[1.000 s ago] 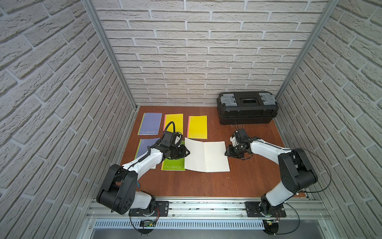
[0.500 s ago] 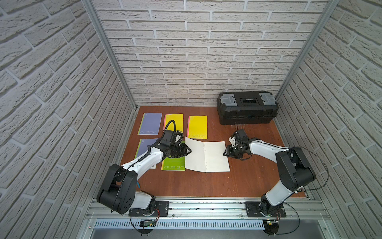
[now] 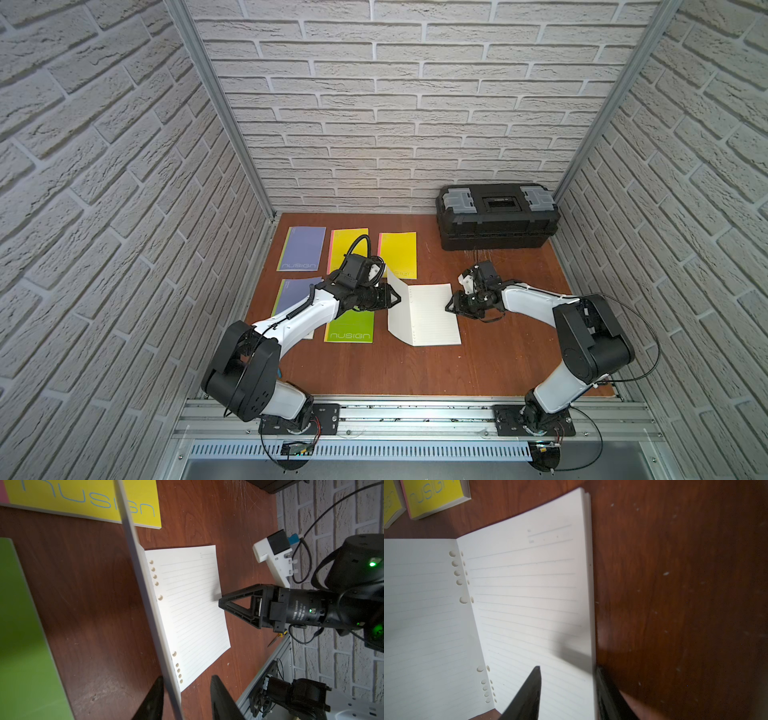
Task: Close the notebook
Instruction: Close the notebook at the center of the board.
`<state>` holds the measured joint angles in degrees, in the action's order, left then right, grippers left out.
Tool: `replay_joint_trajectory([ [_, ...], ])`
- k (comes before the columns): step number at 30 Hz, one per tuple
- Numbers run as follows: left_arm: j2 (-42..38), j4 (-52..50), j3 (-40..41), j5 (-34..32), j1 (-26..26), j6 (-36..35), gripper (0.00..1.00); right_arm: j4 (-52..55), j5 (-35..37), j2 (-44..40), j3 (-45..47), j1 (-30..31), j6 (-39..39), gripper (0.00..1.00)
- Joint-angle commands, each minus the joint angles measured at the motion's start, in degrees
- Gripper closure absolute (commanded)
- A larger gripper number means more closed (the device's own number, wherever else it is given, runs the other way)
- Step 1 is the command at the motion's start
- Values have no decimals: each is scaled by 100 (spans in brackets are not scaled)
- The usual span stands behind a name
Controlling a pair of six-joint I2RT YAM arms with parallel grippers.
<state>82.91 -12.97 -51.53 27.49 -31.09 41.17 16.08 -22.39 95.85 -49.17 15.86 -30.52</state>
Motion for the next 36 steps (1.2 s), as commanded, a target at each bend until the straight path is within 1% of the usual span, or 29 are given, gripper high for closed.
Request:
replay_joint_trajectory([
  [1,107,265,-240,68,-114,32,61,-67,-193,244,118,153,-125,56],
  [6,220,472,-400,141,-299,107,61,-307,-402,311,111,272,-235,56],
  [13,337,871,-507,277,-496,233,60,-118,-255,30,36,265,-199,56],
  [19,348,1488,-396,260,-682,363,60,200,56,-471,-36,260,-169,55],
  [26,358,2174,-53,-317,-960,478,59,679,576,-1049,-76,234,-134,53],
  [29,565,2675,119,-215,-980,694,59,889,749,-1305,-106,199,-104,52],
  [36,1060,3217,264,-183,-1056,873,60,1324,1156,-1881,-225,175,-49,51],
])
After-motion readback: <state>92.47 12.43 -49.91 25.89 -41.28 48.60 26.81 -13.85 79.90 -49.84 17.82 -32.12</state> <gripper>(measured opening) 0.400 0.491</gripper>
